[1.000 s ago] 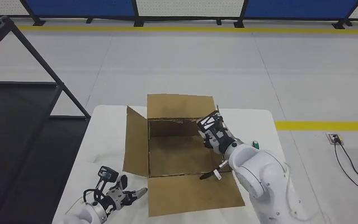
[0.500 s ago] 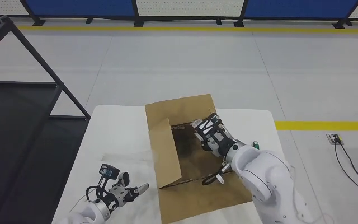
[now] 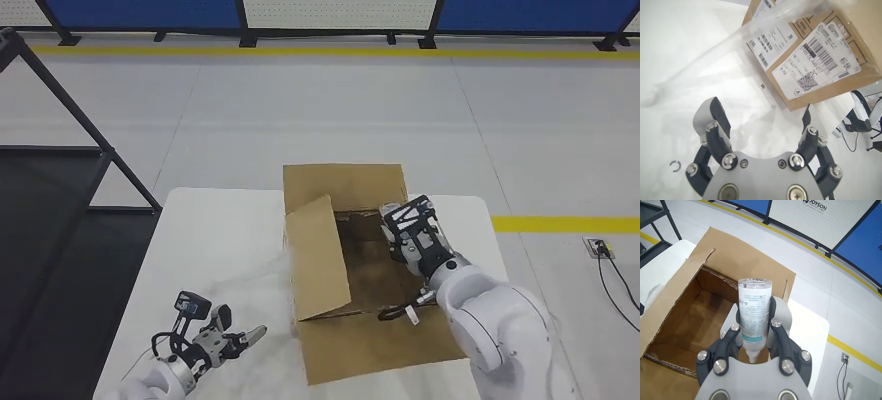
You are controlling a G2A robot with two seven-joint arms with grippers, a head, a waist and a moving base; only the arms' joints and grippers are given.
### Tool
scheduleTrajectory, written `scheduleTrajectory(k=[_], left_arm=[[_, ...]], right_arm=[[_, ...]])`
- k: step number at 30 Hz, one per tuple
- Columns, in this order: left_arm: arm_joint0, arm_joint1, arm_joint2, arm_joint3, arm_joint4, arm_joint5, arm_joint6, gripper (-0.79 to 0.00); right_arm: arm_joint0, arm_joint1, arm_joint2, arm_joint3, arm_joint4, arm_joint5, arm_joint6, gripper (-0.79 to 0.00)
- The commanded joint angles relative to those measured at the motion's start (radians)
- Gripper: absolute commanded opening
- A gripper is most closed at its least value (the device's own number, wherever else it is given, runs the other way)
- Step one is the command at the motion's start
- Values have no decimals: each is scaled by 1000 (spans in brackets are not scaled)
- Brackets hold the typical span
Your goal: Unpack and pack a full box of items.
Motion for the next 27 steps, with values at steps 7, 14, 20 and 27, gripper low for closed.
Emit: scheduleTrajectory(k=[7, 14, 20, 27], left_arm=[[-4, 2, 0, -4, -4, 7, -5, 0], [-7, 2, -1, -14, -15, 9, 13, 0], [-6, 3, -10, -20, -27, 12, 24, 0], [-9, 5, -14, -25, -40, 12, 19, 0]], right_arm=[[-26, 6, 24, -23, 33, -36, -35, -785], [-70, 11, 48, -86, 54, -24, -97, -785], [-109, 16, 95, -119, 63, 11, -114, -785], [-151, 20, 130, -149, 57, 52, -145, -785]])
